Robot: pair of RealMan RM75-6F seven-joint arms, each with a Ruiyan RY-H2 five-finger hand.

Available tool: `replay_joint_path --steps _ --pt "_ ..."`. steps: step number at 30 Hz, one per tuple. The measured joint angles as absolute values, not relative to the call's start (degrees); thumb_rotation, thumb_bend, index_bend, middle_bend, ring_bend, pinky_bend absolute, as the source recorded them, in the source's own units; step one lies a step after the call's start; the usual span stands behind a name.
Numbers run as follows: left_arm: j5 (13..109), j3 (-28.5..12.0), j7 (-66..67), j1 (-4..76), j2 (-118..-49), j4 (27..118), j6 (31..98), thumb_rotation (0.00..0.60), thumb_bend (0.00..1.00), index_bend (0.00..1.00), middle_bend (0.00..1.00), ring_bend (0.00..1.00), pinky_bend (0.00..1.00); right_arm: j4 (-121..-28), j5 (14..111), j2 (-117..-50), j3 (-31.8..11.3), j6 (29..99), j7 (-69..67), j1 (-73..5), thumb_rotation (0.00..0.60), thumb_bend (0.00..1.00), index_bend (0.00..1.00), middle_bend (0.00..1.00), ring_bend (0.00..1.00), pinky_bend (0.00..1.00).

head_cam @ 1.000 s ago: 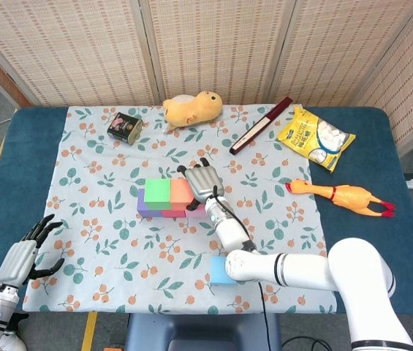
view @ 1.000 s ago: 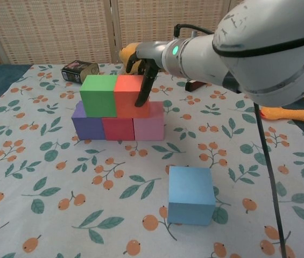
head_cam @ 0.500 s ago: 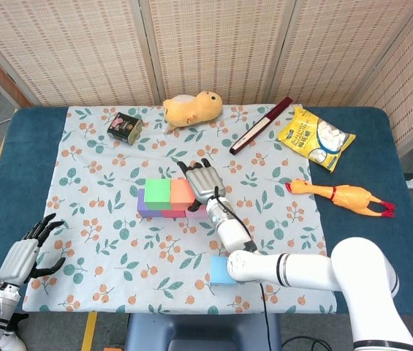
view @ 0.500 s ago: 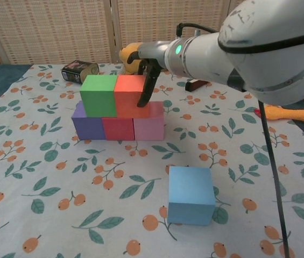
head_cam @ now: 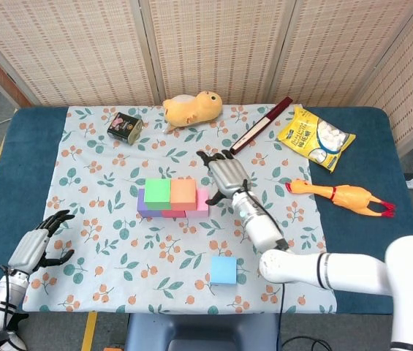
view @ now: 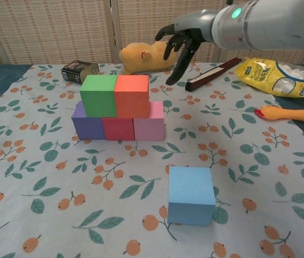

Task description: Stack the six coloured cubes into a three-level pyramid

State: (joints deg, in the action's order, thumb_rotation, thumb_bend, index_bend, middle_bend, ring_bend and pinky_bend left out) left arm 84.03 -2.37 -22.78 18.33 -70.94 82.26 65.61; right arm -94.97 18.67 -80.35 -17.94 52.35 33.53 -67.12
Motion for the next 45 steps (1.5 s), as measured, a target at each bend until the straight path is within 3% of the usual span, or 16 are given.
replay_joint_path --steps 6,10,17,25,45 --pt "83.5 -3.4 -23.8 22.3 -72.7 79.4 60.2 0.6 0.31 0.13 0.18 0.18 0.17 -96.1 19.5 -76.9 -15.3 45.8 29.3 -63.9 0.6 0.5 0.0 0.2 0.07 0.0" --pt "83.0 -3.9 -24.4 25.5 -74.1 77.4 55.4 0.6 0.32 0.1 0.19 0.16 0.17 -94.0 20.2 -76.7 -13.8 39.9 25.7 -63.0 0.6 0.61 0.0 0.2 0.05 0.0" --pt "81.6 -4.7 -25.9 30.4 -76.7 74.4 48.8 0.6 0.32 0.06 0.19 0.12 0.17 -87.4 22.0 -79.3 -12.3 33.2 18.6 -62.3 0.6 0.61 0.0 0.2 0.02 0.0" --pt "79.6 -5.8 -26.4 34.2 -80.2 71.0 44.6 0.6 0.31 0.02 0.18 0.1 0.16 -84.0 24.9 -82.1 -11.6 31.1 13.3 -62.1 0.6 0.61 0.0 0.2 0.02 0.0" --pt "80.4 -5.2 -31.9 37.3 -83.3 68.5 42.6 0.6 0.31 0.01 0.18 0.1 0.16 -79.8 29.8 -86.8 -11.0 31.1 6.7 -62.8 0.6 0.61 0.0 0.2 0.01 0.0"
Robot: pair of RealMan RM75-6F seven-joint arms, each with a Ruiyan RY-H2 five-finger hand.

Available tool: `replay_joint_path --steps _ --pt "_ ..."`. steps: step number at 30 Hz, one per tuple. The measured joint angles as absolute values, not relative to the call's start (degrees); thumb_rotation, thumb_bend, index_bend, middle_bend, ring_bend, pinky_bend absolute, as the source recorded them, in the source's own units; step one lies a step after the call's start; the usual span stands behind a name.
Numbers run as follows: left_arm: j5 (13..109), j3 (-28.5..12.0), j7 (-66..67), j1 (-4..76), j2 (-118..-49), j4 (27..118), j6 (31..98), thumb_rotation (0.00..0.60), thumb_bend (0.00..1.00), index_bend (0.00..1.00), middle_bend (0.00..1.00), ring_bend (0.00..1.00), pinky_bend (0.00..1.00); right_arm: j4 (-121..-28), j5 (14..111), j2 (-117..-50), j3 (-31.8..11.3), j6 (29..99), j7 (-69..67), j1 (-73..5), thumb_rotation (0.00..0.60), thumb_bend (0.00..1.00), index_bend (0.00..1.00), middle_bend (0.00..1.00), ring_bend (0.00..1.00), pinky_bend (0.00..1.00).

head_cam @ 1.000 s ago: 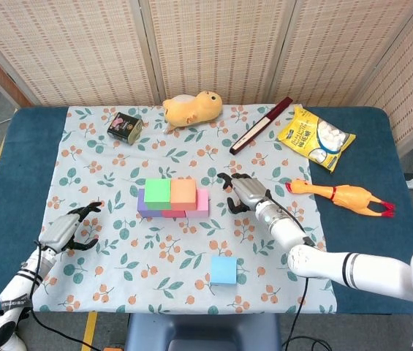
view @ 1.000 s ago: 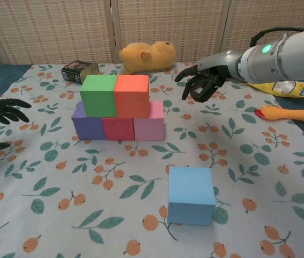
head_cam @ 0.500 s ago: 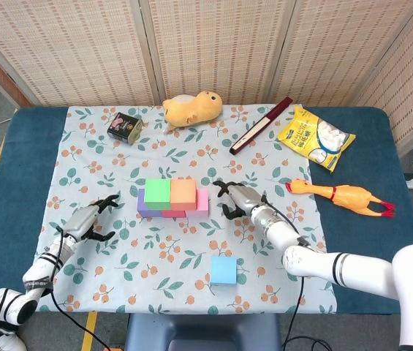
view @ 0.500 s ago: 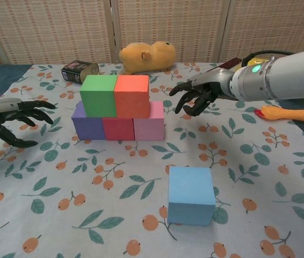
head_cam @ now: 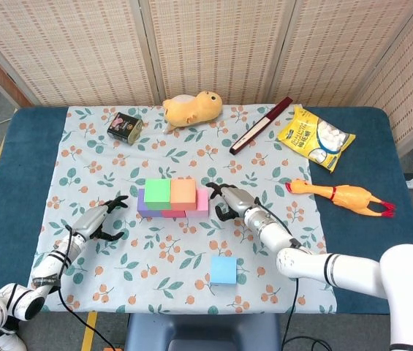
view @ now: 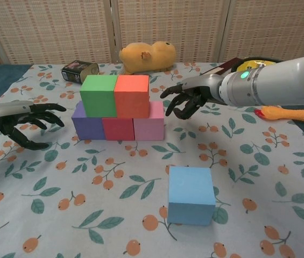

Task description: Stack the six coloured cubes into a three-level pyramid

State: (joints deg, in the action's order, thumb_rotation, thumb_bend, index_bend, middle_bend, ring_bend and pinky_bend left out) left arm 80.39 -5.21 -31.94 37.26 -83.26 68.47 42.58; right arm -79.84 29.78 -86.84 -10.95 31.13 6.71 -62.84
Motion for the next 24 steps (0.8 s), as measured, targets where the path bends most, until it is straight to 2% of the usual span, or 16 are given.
replay_joint_path --steps 24 --pt "81.7 -3.7 -34.4 38.8 -84.8 66.6 42.7 0.6 0.31 0.01 0.18 0.1 0.16 -77.1 30.1 -89.4 -9.7 31.3 5.1 -64.8 0.6 0.61 0.0 0.2 0.01 0.0"
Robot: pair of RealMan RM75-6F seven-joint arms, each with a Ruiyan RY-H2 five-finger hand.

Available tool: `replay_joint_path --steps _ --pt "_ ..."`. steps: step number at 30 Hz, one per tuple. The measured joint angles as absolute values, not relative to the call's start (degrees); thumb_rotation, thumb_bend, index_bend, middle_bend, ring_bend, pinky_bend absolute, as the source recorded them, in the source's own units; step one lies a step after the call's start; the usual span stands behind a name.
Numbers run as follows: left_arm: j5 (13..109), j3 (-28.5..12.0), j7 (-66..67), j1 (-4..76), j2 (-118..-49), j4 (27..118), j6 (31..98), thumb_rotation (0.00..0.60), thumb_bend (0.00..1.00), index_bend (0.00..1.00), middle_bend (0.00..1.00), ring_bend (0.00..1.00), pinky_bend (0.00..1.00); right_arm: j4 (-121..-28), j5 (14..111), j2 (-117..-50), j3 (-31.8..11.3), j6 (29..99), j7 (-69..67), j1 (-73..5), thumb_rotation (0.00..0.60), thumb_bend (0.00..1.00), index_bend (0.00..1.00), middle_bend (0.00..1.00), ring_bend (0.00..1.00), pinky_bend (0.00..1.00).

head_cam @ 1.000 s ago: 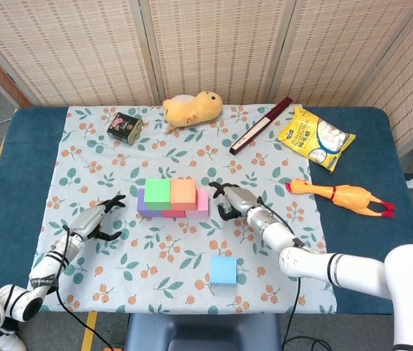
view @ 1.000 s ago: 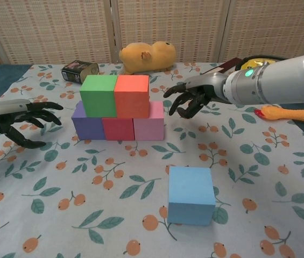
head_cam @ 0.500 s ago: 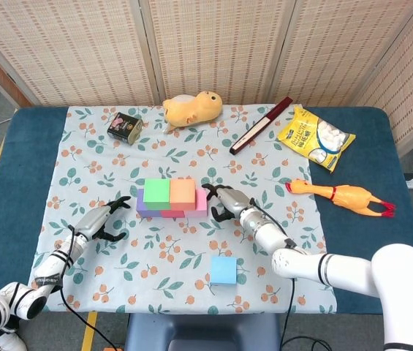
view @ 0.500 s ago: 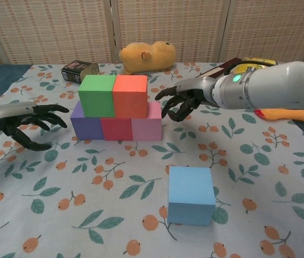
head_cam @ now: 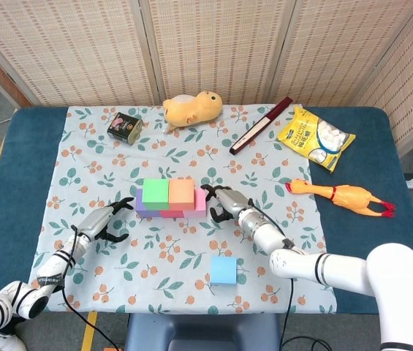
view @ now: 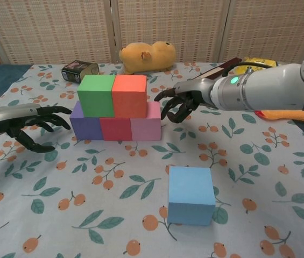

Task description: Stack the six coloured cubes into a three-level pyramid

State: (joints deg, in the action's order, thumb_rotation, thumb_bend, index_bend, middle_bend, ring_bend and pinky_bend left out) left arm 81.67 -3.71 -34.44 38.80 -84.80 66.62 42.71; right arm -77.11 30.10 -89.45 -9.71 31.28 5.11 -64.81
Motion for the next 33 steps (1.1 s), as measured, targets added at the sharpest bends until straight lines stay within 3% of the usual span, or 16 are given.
replay_joint_path --steps 33 --pt "79.9 -3.1 -33.3 38.1 -83.4 68.0 43.6 0.6 0.31 0.01 0.15 0.1 0.16 -76.9 30.4 -89.2 -9.1 31.3 4.2 -65.2 0.6 0.61 0.0 0.2 0.01 0.0"
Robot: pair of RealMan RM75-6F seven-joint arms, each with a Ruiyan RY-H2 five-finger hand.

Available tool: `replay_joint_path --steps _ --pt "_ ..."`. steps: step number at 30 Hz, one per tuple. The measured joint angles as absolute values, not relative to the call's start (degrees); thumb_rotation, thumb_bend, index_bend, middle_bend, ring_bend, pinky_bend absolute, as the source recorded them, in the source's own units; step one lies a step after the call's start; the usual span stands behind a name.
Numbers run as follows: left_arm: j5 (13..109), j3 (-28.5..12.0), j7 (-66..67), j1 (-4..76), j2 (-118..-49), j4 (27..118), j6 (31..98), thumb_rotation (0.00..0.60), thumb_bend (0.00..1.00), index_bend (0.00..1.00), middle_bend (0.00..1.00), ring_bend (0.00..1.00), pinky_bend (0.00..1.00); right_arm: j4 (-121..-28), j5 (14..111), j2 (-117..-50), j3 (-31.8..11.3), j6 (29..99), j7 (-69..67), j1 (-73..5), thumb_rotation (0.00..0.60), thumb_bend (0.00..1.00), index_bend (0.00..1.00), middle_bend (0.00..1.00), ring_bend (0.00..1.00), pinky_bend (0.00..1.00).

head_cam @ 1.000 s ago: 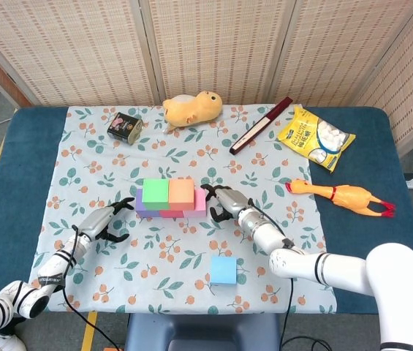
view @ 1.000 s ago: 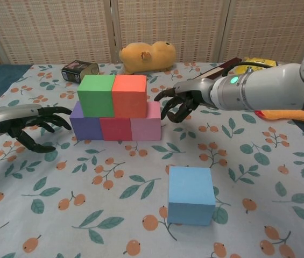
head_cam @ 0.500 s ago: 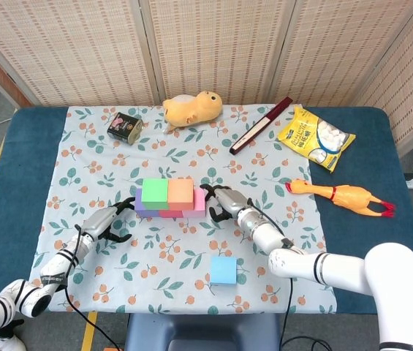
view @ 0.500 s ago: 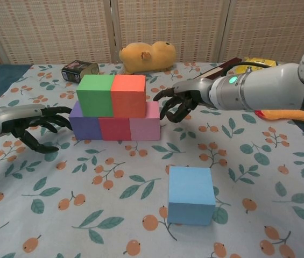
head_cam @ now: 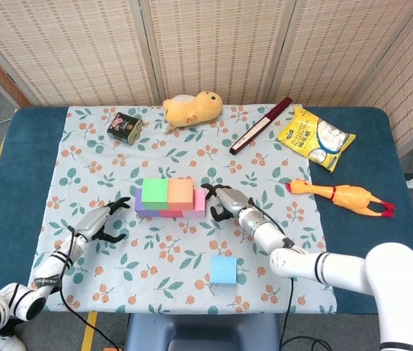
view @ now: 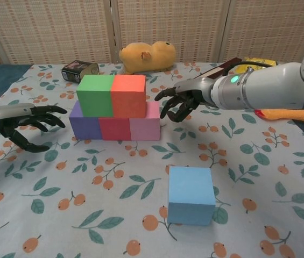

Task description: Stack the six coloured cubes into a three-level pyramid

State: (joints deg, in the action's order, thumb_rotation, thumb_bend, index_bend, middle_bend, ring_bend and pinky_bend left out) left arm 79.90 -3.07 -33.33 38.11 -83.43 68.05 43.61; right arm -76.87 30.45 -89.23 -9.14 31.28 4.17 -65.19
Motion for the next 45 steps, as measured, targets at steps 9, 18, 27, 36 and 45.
replay_joint_path --steps 9,18,27,36,45 --pt "78.7 -2.8 -26.7 37.0 -83.5 67.5 45.3 0.6 0.31 0.18 0.06 0.01 0.13 -77.7 30.5 -88.7 -9.1 31.7 4.1 -65.1 0.6 0.61 0.0 0.2 0.01 0.0" --pt "74.0 -3.7 -13.5 36.9 -83.5 70.2 45.2 0.6 0.31 0.19 0.0 0.0 0.02 -78.2 30.5 -88.5 -9.0 32.1 4.2 -65.2 0.6 0.61 0.0 0.2 0.01 0.0" --pt "73.0 -4.6 -10.9 37.5 -83.6 73.2 44.9 0.6 0.32 0.17 0.0 0.0 0.02 -77.7 30.7 -89.2 -9.3 31.8 3.8 -65.2 0.6 0.61 0.0 0.2 0.01 0.0" --pt "72.4 -5.0 -9.8 38.2 -83.5 74.2 43.9 0.6 0.31 0.17 0.0 0.0 0.02 -77.2 30.7 -89.6 -9.4 31.8 3.8 -65.4 0.6 0.61 0.0 0.2 0.01 0.0" --pt "72.4 -4.8 -9.8 38.0 -83.0 74.6 43.8 0.6 0.31 0.17 0.0 0.0 0.02 -78.1 30.6 -88.6 -8.9 32.3 4.1 -65.1 0.6 0.61 0.0 0.2 0.01 0.0"
